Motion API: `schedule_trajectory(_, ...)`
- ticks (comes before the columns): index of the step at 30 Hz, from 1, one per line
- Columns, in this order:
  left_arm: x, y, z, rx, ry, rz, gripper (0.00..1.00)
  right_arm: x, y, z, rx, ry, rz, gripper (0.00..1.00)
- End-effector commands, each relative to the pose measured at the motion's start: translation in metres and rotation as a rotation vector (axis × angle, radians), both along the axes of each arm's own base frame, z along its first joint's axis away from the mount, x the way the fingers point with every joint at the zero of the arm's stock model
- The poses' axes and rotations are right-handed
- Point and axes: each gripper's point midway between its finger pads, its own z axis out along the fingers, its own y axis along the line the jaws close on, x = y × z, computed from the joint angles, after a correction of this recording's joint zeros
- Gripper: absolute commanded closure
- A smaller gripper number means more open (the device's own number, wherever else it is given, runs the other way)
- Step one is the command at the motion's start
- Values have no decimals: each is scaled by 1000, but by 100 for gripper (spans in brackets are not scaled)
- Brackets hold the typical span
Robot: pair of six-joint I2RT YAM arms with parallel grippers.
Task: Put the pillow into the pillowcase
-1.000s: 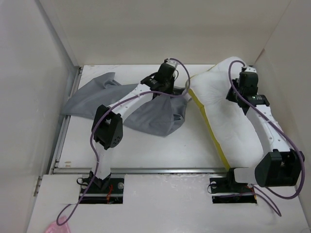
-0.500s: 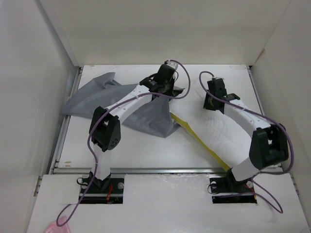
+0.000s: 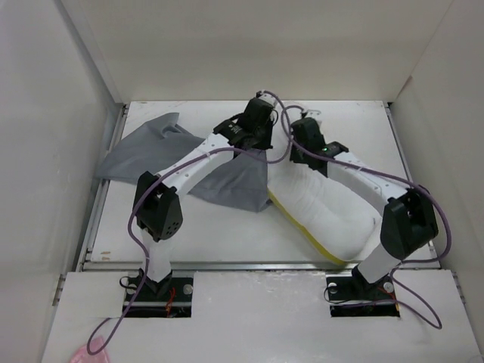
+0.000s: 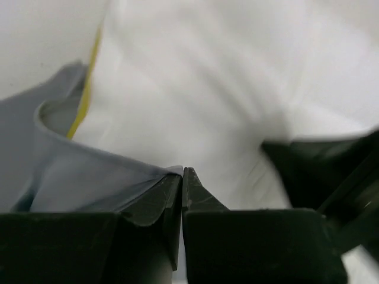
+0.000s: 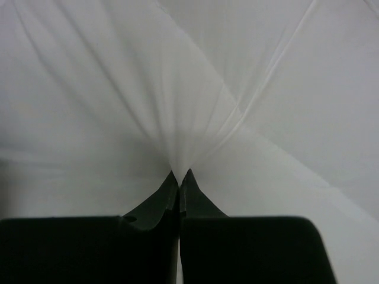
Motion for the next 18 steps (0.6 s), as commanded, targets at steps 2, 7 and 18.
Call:
schedule_trajectory(2,11,-15,27,-66,-39,36,100,-36,67,15,123,-57,58,100)
schedule_trajectory(7,5,-8,13,-48,13,69,100,-48,72,-28,147,11,9,100)
schedule_trajectory(18,-73,76,-4,18,115,210,77,-74,94,-15,139,-45,369,25)
